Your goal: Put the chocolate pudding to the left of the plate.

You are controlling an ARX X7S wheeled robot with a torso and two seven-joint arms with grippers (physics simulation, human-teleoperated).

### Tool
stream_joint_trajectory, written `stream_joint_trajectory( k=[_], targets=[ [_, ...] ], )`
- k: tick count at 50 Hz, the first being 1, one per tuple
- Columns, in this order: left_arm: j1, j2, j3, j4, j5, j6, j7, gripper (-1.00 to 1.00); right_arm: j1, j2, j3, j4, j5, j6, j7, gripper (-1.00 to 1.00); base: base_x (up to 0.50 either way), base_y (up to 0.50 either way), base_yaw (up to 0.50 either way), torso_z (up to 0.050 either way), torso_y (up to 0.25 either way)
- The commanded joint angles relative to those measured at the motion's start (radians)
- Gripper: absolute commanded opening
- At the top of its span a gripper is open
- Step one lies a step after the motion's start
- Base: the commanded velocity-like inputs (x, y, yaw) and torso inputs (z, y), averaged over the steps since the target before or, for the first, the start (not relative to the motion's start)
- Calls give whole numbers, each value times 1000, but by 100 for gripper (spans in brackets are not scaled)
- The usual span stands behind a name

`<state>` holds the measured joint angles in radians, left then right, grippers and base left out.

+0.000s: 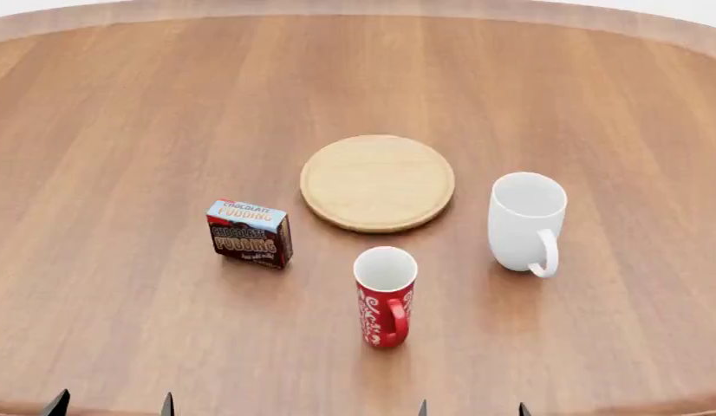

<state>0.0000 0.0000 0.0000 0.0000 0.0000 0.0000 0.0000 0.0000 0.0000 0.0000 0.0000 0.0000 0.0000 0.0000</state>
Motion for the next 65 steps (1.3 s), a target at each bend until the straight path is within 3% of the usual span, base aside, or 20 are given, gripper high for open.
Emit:
stream_joint_trajectory(
  k=[1, 21, 65],
  targets=[
    [1, -12, 14, 4, -12, -3, -14, 100, 0, 14, -16, -2, 14, 2, 16, 100, 0, 0, 0, 0, 0],
    [-3, -62, 73, -5, -64, 6, -63, 100, -1, 59, -85, 4, 31, -8, 92, 100, 0, 0, 0, 0, 0],
    [-7, -112, 138, -10, -101, 16, -119, 100, 2, 108, -147, 8, 86, -29, 141, 100, 0, 240, 0, 0, 0]
  ],
)
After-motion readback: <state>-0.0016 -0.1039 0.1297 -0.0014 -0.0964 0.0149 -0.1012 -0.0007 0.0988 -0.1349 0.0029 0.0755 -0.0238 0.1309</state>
